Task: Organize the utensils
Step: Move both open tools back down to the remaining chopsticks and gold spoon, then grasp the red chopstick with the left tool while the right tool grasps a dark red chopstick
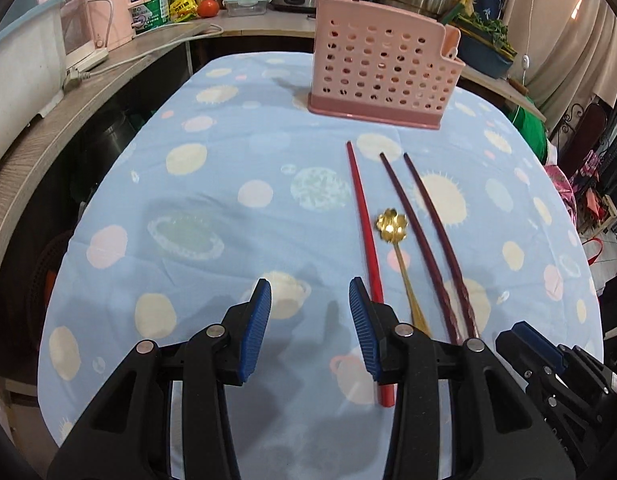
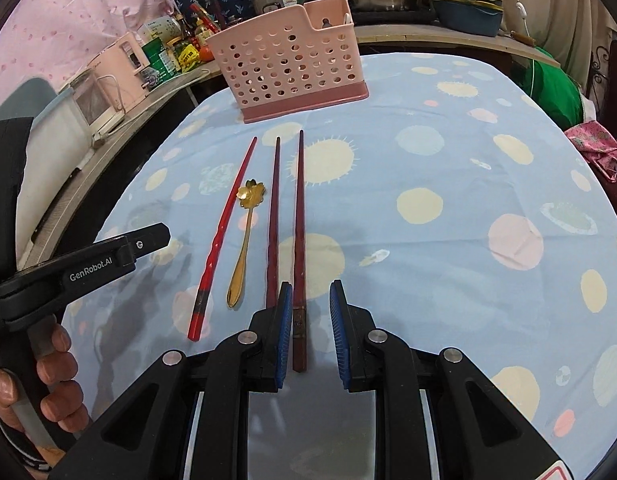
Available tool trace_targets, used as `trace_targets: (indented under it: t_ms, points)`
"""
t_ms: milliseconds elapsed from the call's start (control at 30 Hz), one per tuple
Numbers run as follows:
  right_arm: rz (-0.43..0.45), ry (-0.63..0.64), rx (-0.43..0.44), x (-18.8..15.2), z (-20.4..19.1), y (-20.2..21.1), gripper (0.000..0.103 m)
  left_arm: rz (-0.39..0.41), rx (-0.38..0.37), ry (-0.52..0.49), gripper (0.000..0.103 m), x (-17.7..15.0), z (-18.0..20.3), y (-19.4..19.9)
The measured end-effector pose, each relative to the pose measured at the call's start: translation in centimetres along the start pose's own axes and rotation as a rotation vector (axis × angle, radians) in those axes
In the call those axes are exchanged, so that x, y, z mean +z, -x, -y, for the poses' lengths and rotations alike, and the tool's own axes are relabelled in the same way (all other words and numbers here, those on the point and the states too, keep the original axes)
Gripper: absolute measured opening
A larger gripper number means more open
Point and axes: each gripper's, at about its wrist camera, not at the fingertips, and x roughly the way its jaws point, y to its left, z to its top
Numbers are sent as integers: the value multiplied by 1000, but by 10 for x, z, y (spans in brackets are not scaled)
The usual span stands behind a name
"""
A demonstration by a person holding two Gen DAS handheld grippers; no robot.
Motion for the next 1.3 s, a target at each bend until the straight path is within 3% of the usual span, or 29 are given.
trace_targets:
  t_ms: [400, 700, 1300]
  points:
    - [-35, 25, -19, -10, -5, -13, 20, -46, -7, -13, 42, -19, 1, -7]
    - [-14, 53, -62, -13, -4, -13, 7, -57, -33, -38, 49, -24, 11, -5]
    - [-11, 51, -58, -14, -3, -13, 7, -77, -45, -104, 48, -37, 31, -10]
